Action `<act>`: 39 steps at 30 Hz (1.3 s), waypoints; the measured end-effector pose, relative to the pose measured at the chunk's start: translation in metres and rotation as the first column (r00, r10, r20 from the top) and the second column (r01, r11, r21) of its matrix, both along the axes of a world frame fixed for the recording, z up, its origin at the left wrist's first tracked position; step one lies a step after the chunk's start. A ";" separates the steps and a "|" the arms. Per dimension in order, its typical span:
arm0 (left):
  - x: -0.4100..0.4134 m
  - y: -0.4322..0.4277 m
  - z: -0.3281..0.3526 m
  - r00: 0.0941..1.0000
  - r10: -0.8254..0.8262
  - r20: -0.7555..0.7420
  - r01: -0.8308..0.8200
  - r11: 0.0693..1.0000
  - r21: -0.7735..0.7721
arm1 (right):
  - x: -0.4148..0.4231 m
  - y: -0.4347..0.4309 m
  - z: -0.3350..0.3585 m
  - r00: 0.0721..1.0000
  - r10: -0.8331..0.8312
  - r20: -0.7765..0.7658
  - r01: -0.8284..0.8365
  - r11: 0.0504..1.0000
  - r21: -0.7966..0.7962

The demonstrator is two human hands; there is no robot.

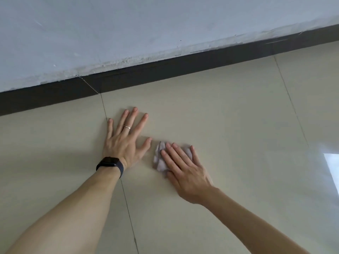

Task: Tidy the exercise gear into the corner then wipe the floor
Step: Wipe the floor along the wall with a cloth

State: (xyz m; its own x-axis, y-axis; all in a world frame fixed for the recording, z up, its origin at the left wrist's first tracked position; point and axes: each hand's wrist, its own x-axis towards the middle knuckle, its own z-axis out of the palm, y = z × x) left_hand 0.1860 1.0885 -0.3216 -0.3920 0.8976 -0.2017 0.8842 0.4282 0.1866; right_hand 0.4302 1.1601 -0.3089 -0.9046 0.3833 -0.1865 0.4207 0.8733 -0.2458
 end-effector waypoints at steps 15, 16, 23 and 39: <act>0.006 -0.013 -0.006 0.998 -0.020 -0.053 0.029 0.986 0.164 | 0.042 -0.129 -0.002 0.978 -0.205 0.032 0.205 0.979 0.010; 0.013 -0.018 -0.001 0.998 -0.015 -0.066 0.028 0.980 0.197 | 0.057 -0.122 -0.002 0.992 -0.122 0.024 0.122 0.992 0.022; 0.092 -0.120 0.006 0.993 -0.113 -0.036 0.117 0.977 0.179 | 0.120 -0.066 0.001 0.331 -0.936 0.120 0.941 0.337 0.032; 0.101 -0.157 -0.011 0.991 -0.130 0.035 0.122 0.977 0.174 | 0.144 -0.176 0.003 0.179 -0.975 0.134 0.981 0.186 0.046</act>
State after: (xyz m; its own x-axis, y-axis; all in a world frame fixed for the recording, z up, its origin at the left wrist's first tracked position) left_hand 0.2868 0.9318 -0.3325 -0.2674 0.9620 -0.0560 0.9177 0.2720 0.2895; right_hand 0.5746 0.9843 -0.3056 0.2278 0.9301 -0.2882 0.9494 -0.2779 -0.1466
